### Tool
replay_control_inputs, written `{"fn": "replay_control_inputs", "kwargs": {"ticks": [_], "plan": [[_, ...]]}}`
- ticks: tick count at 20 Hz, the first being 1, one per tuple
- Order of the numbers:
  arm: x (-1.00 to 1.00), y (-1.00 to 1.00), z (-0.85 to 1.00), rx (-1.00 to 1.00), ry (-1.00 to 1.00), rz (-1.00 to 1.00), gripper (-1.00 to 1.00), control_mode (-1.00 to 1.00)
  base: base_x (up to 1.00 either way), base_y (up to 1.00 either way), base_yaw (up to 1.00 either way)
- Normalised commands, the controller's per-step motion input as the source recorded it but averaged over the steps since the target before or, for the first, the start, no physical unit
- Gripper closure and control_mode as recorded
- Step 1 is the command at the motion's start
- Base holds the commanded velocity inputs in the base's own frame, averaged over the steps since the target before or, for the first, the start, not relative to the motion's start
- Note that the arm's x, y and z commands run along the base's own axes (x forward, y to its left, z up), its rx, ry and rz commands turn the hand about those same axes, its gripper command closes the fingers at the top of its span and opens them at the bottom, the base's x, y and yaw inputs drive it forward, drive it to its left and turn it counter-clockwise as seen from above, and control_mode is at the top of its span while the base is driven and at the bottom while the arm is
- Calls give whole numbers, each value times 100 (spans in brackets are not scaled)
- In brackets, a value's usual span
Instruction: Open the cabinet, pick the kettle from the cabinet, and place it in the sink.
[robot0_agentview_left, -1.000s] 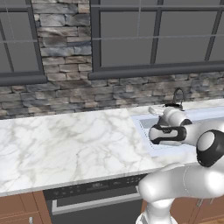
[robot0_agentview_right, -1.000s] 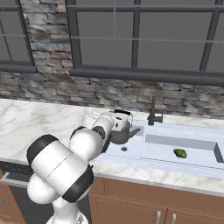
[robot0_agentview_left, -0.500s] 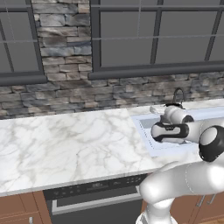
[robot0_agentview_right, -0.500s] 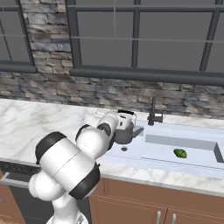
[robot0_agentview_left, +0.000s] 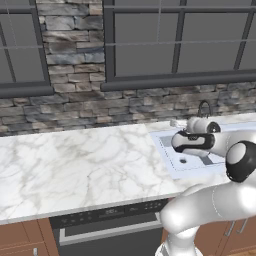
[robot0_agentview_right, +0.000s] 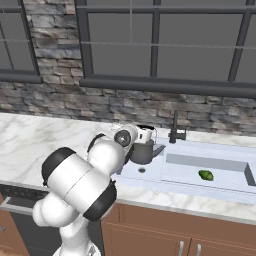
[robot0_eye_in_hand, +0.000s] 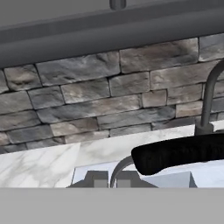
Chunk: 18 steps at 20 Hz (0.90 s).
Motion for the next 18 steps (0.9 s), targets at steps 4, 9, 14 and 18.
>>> {"fn": "replay_control_inputs", "kwargs": {"ticks": [4,9,14,18], "plan": [[15,13,-14,0,1,4,100,-100,0,0,0],[3,12,-22,0,0,3,100,-100,0,0,0],[0,5,-31,3,0,4,100,-100,0,0,0],[3,-1,-22,9,-1,6,100,-100,0,0,0]]}}
